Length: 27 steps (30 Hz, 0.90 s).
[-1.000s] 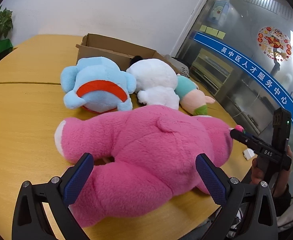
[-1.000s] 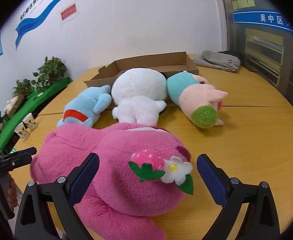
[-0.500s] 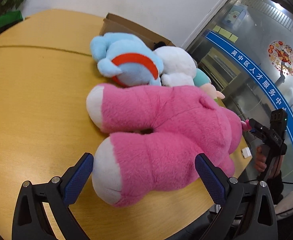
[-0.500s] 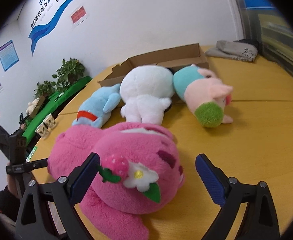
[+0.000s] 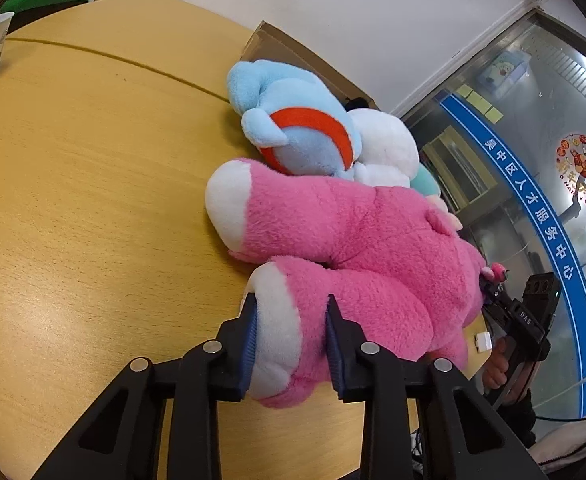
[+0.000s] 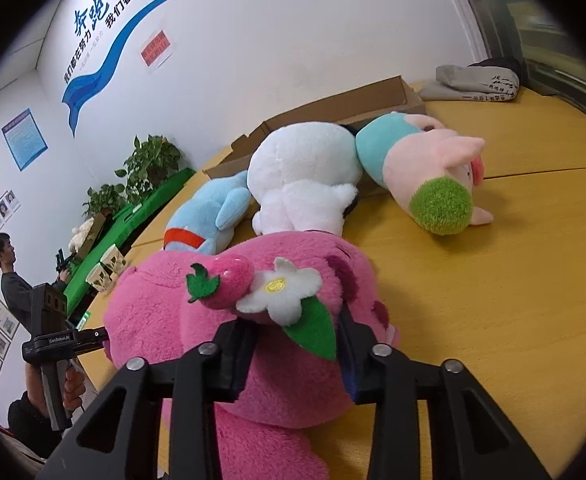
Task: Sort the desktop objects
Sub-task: 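Grasp the pink bear with both grippers and lift it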
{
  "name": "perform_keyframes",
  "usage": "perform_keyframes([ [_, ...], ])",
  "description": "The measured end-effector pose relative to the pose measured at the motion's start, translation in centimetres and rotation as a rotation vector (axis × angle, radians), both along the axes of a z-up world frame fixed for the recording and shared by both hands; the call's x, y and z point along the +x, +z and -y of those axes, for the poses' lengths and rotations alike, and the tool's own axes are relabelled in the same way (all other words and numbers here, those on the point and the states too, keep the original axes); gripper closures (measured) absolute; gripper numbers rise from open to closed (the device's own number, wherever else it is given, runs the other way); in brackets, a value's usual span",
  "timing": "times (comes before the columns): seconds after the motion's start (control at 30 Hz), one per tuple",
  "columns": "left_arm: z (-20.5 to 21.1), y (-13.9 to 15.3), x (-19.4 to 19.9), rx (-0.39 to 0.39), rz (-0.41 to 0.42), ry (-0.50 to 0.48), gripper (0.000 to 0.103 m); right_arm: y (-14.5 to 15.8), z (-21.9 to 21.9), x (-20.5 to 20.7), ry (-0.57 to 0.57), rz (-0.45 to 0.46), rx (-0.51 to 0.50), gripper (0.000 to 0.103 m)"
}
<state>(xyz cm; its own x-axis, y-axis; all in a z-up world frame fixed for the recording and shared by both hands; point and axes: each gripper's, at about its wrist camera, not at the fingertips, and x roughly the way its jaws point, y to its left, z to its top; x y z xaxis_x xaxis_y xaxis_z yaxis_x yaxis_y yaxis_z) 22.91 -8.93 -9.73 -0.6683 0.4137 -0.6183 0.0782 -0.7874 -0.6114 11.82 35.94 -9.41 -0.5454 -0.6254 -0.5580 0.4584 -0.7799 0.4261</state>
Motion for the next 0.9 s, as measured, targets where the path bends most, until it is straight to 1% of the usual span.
perform_keyframes([
  [0.1, -0.3, 1.5, 0.3, -0.02, -0.03, -0.001, 0.076, -0.2, -0.4, 0.0, -0.004, 0.024, -0.013, 0.071],
  [0.17, -0.5, 2.0, 0.1, -0.031, -0.035, -0.018, 0.077, -0.6, -0.8, -0.6, -0.022, 0.054, -0.016, 0.06],
  [0.2, -0.6, 2.1, 0.0, -0.036, -0.035, -0.027, 0.077, -0.9, -1.0, -1.2, -0.048, 0.072, 0.001, 0.045],
  [0.23, -0.6, 1.8, -0.2, -0.04, -0.024, -0.035, 0.077, -1.1, -1.2, -1.7, -0.075, 0.09, 0.019, 0.021],
  [0.27, -0.5, 1.2, -0.4, -0.044, -0.002, -0.039, 0.075, -1.4, -1.1, -2.0, -0.066, 0.104, 0.002, 0.01],
  [0.3, -0.4, 0.6, -0.5, -0.044, 0.017, -0.042, 0.073, -1.7, -1.1, -2.3, -0.055, 0.119, -0.017, 0.008],
  [0.37, -0.2, -0.2, -0.6, -0.026, 0.024, -0.031, 0.062, -2.2, -1.0, -2.8, -0.033, 0.147, -0.055, 0.008],
  [0.4, 0.0, -0.5, -0.5, -0.007, 0.022, -0.023, 0.061, -2.5, -1.0, -3.0, -0.021, 0.162, -0.074, 0.008],
  [0.43, 0.1, -0.7, -0.5, 0.0, 0.02, -0.019, 0.061, -2.8, -0.9, -3.3, -0.01, 0.176, -0.093, 0.011],
  [0.47, 0.1, -0.8, -0.6, 0.0, 0.018, -0.016, 0.061, -3.1, -0.9, -3.6, 0.001, 0.19, -0.112, 0.022],
  [0.5, 0.1, -0.8, -0.6, 0.005, 0.018, -0.014, 0.063, -3.3, -0.9, -3.8, 0.012, 0.204, -0.131, 0.026],
  [0.53, 0.2, -1.0, -0.6, 0.025, 0.02, -0.009, 0.071, -3.6, -0.8, -4.1, 0.023, 0.219, -0.151, 0.037],
  [0.57, 0.3, -1.0, -0.6, 0.044, 0.02, -0.002, 0.075, -3.9, -0.8, -4.3, 0.035, 0.233, -0.17, 0.046],
  [0.63, 0.4, -0.3, -0.3, 0.066, 0.005, 0.012, 0.078, -2.9, -0.8, -3.0, 0.038, 0.17, -0.174, 0.054],
  [0.7, 0.5, 1.4, 0.0, 0.076, -0.032, 0.029, 0.081, -1.4, -0.8, -1.8, 0.054, 0.107, -0.193, 0.056],
  [0.8, 0.4, 5.4, 0.0, 0.056, -0.12, 0.022, 0.083, 2.5, -0.5, -0.6, 0.087, 0.003, -0.204, 0.057],
  [0.87, 0.5, 8.3, -1.0, 0.037, -0.183, 0.003, 0.084, 5.3, -0.7, -1.0, 0.084, -0.055, -0.229, 0.056],
  [0.9, 0.5, 9.8, -1.6, 0.028, -0.214, -0.009, 0.084, 6.6, -0.8, -2.0, 0.078, -0.086, -0.247, 0.056],
])
